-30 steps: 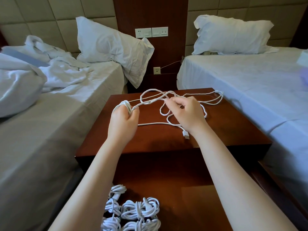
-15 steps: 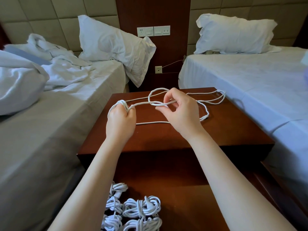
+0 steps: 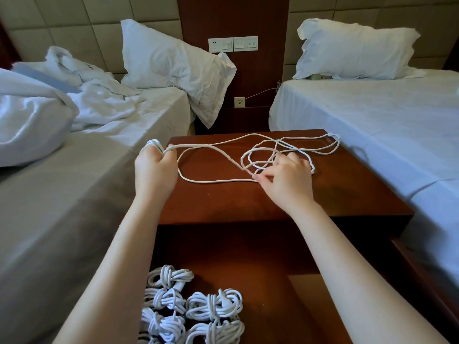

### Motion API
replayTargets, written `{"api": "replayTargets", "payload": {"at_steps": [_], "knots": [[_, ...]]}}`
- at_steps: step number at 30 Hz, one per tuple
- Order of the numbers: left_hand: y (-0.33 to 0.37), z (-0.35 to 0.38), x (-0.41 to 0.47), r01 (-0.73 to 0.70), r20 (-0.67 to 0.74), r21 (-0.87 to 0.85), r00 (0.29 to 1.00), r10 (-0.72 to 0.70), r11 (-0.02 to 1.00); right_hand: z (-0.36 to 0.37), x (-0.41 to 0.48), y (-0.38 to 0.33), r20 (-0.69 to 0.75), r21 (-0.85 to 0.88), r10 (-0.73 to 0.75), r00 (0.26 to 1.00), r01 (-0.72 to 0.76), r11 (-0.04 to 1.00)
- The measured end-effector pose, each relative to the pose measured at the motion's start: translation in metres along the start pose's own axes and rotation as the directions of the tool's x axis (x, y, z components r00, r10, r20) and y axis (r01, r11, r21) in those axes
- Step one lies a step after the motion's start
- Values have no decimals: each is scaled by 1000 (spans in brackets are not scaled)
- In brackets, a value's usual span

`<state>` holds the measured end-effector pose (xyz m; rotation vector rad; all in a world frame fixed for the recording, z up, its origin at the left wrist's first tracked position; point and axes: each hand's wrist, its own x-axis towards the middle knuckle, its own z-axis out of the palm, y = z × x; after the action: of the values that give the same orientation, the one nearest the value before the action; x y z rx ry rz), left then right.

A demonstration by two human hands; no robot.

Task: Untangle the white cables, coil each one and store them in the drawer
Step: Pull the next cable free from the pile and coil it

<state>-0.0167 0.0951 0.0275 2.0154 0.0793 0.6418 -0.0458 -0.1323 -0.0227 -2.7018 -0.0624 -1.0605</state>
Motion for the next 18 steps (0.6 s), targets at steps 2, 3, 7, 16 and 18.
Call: {"api": "replayTargets", "payload": {"at_steps": [2,3,7,16,18], "knots": [[1,1,-2,-6,24,16,1000,6,1000,-1,1,1,-3,38,4,1000,-4,999],[3,4,-5,-14,44,-12,999,15,1000,-1,2,-5,9,42,-3,1000,2,999],[8,16,-17,-80,85,65,994,75,995,-2,2,-26,25,161,-83,996,78,984],[10,14,-17,-163,107,140,983,149,977,-30,9,-39,442,747,-47,896,-339,572],[13,16,-18,-178,127,137,979,161,975,-27,9,-36,398,733,2,917,-320,600]]}}
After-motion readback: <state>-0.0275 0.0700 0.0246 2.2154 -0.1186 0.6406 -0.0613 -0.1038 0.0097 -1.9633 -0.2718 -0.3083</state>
